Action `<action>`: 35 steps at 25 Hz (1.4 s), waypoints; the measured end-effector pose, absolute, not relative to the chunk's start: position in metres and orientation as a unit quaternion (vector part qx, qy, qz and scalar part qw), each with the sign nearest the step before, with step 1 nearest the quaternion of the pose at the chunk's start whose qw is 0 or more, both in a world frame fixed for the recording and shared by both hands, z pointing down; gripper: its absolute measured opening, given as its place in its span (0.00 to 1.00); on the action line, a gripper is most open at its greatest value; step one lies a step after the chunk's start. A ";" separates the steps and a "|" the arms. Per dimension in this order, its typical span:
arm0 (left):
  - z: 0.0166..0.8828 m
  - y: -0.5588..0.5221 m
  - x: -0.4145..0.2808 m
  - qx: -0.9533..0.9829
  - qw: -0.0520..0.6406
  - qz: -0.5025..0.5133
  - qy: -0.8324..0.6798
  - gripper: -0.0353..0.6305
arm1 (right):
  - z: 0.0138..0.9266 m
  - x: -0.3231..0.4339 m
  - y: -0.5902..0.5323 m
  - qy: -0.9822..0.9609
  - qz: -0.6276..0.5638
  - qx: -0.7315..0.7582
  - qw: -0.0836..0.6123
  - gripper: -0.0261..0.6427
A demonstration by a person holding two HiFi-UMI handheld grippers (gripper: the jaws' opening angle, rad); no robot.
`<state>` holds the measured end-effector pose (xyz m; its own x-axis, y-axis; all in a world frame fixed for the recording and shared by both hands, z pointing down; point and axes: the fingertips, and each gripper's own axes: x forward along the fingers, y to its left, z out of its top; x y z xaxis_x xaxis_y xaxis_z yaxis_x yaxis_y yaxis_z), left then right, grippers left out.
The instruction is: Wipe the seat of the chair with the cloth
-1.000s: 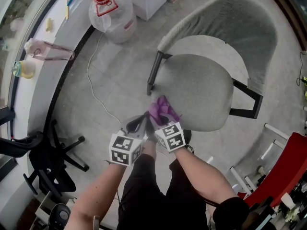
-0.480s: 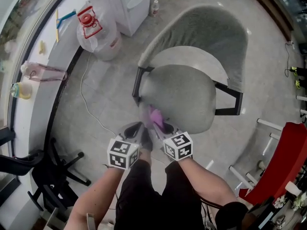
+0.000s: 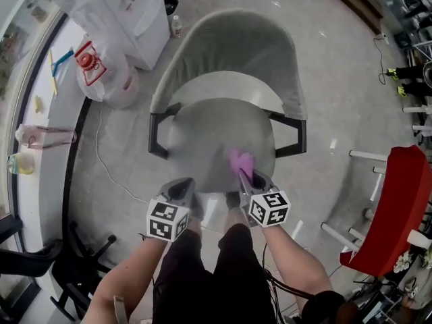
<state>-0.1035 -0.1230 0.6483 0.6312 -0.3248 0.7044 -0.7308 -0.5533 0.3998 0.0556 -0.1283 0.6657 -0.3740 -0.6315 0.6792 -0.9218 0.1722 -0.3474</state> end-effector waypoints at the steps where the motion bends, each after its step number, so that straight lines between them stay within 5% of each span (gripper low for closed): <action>1: 0.650 -0.126 -0.095 0.834 0.347 0.292 -0.315 0.06 | 0.668 0.073 -0.130 -0.737 0.358 0.535 0.207 0.11; 15: 0.656 -0.134 -0.016 0.839 0.331 0.316 -0.294 0.06 | 0.705 0.203 -0.131 -0.687 0.287 0.589 0.315 0.11; 23: 0.677 -0.149 -0.019 0.823 0.354 0.312 -0.315 0.06 | 0.763 0.181 -0.130 -0.687 0.304 0.543 0.376 0.11; 35: 0.690 -0.157 -0.108 0.778 0.386 0.305 -0.392 0.06 | 0.798 0.086 -0.136 -0.661 0.402 0.512 0.373 0.11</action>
<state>-0.1084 -0.1574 0.6899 0.5074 -0.3736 0.7765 -0.8444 -0.3952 0.3617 0.0862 -0.1357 0.7978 -0.1970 -0.3765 0.9052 -0.9771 0.1516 -0.1496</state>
